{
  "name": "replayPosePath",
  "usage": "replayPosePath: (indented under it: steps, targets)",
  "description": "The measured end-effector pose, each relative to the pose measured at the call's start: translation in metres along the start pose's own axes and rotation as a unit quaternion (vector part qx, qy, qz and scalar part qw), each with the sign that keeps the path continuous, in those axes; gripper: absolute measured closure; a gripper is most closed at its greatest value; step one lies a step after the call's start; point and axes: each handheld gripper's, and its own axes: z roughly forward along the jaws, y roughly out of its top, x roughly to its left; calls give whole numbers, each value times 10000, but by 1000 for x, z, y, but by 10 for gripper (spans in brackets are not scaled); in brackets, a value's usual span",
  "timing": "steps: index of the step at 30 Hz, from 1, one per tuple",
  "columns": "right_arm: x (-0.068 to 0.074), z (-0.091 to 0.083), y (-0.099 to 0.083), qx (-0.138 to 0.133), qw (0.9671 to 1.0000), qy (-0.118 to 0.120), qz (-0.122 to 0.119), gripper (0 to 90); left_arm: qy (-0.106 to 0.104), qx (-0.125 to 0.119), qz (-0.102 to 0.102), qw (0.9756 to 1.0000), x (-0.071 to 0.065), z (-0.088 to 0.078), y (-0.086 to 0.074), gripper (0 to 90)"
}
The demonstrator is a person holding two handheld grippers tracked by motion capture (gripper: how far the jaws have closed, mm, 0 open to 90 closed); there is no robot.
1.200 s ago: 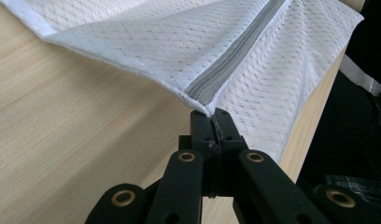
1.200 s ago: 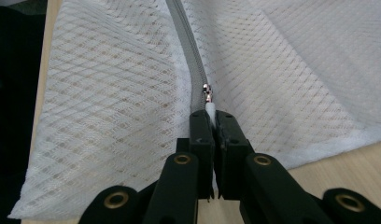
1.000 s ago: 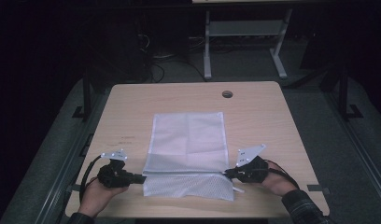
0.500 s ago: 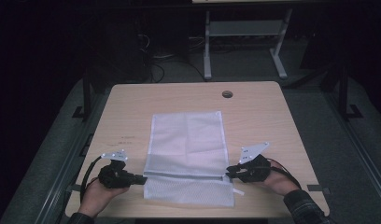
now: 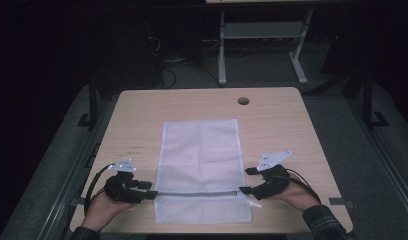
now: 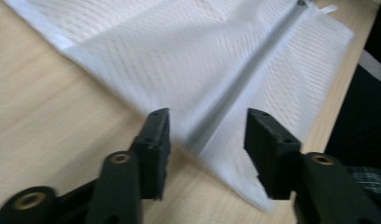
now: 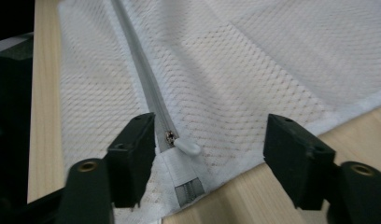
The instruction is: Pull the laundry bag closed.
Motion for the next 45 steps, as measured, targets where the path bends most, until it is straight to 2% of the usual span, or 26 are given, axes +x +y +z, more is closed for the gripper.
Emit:
replayPosePath:
  steps: [1,3,4,8,13,17,22,25,30,33,34,35,39,45]
  targets:
    - [0,0,0,0,10000,0,0,276,63,10,21,10000,0,-1,0,461]
    - [0,-3,-1,-9,9999,-92,45,251,130,6,46,9999,1,-3,-1,389]
    - [-1,-6,-1,-9,9997,-211,85,230,242,59,111,9996,1,-3,-2,352]
    - [-4,-13,-4,51,9987,-460,233,209,386,58,179,9991,2,-3,-5,263]
    - [-6,-22,-10,75,9968,-713,345,198,527,11,289,9982,3,-6,-7,200]
    - [-8,-32,-17,106,9936,-965,575,187,729,-105,404,9965,6,-12,-10,159]
    - [-9,-37,-25,156,9911,-1126,697,174,889,-88,406,9952,10,-15,-14,138]
    - [-12,-40,-33,185,9878,-1315,820,158,1057,-68,392,9936,15,-17,-18,136]
    - [-16,-45,-38,121,9839,-1523,927,147,1181,-113,357,9923,20,-20,-23,136]
    - [-21,-45,-42,63,9815,-1616,1022,141,1379,-69,369,9897,26,-21,-29,136]
    - [-22,-44,-44,73,9810,-1641,1031,140,1482,-44,336,9884,29,-21,-32,136]
    - [-23,-44,-45,92,9805,-1666,1035,139,1513,-43,301,9880,31,-22,-34,136]
    - [-24,-43,-47,113,9789,-1744,1058,138,1541,-70,238,9877,34,-24,-36,139]
    - [-26,-43,-49,107,9783,-1756,1099,136,1524,-64,291,9879,33,-22,-34,139]
